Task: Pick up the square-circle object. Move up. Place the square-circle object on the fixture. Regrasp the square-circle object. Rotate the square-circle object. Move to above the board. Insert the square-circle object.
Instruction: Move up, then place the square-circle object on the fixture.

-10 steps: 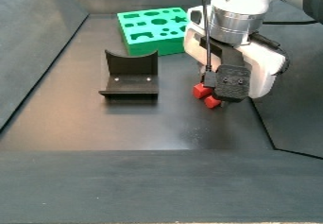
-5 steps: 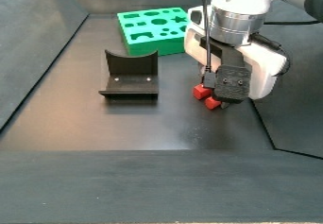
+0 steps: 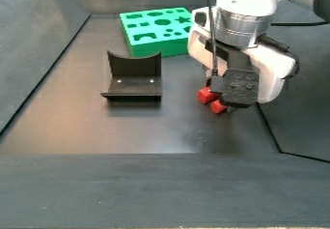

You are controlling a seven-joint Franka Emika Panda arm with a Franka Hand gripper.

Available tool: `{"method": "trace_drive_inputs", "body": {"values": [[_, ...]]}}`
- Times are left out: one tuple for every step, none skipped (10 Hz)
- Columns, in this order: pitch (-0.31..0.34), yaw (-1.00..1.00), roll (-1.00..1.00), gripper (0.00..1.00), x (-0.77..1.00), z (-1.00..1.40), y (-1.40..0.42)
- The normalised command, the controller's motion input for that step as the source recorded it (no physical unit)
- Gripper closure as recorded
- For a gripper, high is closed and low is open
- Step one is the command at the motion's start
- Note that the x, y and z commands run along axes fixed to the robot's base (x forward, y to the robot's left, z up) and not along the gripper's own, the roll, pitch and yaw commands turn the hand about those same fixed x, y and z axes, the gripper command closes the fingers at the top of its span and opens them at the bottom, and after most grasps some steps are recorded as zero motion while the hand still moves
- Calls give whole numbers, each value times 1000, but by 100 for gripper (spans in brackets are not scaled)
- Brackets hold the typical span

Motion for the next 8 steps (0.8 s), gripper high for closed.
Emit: {"method": "trace_drive_inputs", "body": {"values": [[0,0,0,100,0,833,0],[-1,28,-6,100,11,831,-33],[31,31,-13,100,-19,729,-38],[47,29,-13,100,-11,618,-26],[63,24,-12,100,-5,444,-13],[61,22,-9,100,-5,352,-10],[0,0,0,100,0,1000,0],[0,-1,5,100,-5,1000,1]]}}
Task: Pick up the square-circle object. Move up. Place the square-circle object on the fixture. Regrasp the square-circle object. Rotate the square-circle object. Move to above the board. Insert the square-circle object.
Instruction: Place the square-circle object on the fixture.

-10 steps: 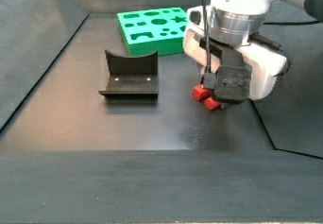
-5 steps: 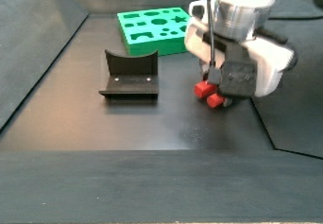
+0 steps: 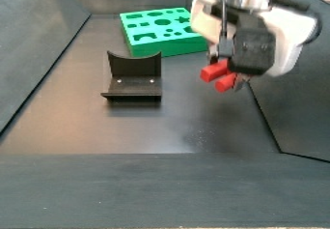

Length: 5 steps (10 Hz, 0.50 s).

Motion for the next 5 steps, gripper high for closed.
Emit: {"method": "trace_drive_inputs", "body": {"values": [[8,-3,6,100,-13,1000,1],[12,-3,8,100,-17,1000,1],[25,-5,9,100,-21,1000,3],[38,-7,12,100,-27,1000,4],[41,-8,14,100,-30,1000,6]]}}
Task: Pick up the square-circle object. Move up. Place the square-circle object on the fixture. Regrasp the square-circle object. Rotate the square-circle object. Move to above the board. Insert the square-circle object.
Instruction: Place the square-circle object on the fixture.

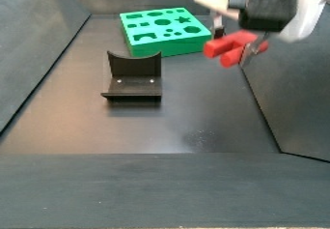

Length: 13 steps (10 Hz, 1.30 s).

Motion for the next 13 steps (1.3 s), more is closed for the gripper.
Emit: {"method": "trace_drive_inputs", "body": {"values": [[42,-9,17,100,-31,1000,7],[49,-10,20,100,-28,829,9],[56,-11,22,100,-21,668,10],[68,-12,24,100,-9,452,14],[80,-13,25,100,1,290,17],[82,1000,-34,100,1000,148,-146],[86,1000,-34,100,1000,95,-146],[97,1000,-38,100,1000,85,-126],[103,1000,-41,100,1000,85,-114],[124,1000,-49,100,1000,72,-100],[133,1000,-52,100,1000,67,-91],[151,1000,-59,100,1000,57,-78],[168,1000,-65,100,1000,52,-72]]}}
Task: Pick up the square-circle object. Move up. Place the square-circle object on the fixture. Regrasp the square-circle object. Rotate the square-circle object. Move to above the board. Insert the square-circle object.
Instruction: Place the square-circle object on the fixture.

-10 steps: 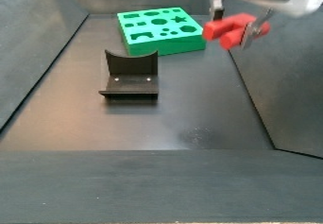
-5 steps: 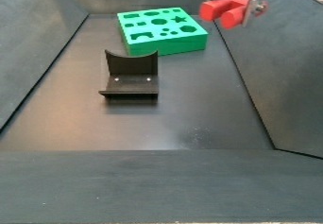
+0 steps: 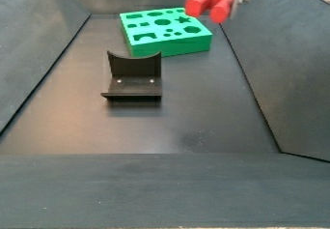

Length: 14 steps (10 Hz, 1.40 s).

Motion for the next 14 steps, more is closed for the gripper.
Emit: {"method": "trace_drive_inputs", "body": {"values": [[195,1000,-75,100,1000,49,-59],[214,1000,-83,100,1000,42,-53],[248,1000,-98,100,1000,34,-44],[273,1000,-108,100,1000,32,-39],[307,923,-126,100,1000,26,-31],[272,685,-116,100,1000,21,-24],[231,456,-104,100,1000,18,-20],[108,101,-1000,100,1000,-153,43],[94,31,-1000,100,1000,-162,62],[104,3,-1000,100,1000,-131,76],[126,-7,-1000,100,1000,-88,66],[145,-17,-1000,100,1000,-69,65],[159,-39,-1000,100,977,-51,64],[176,-60,-1000,100,885,-32,60]]}}
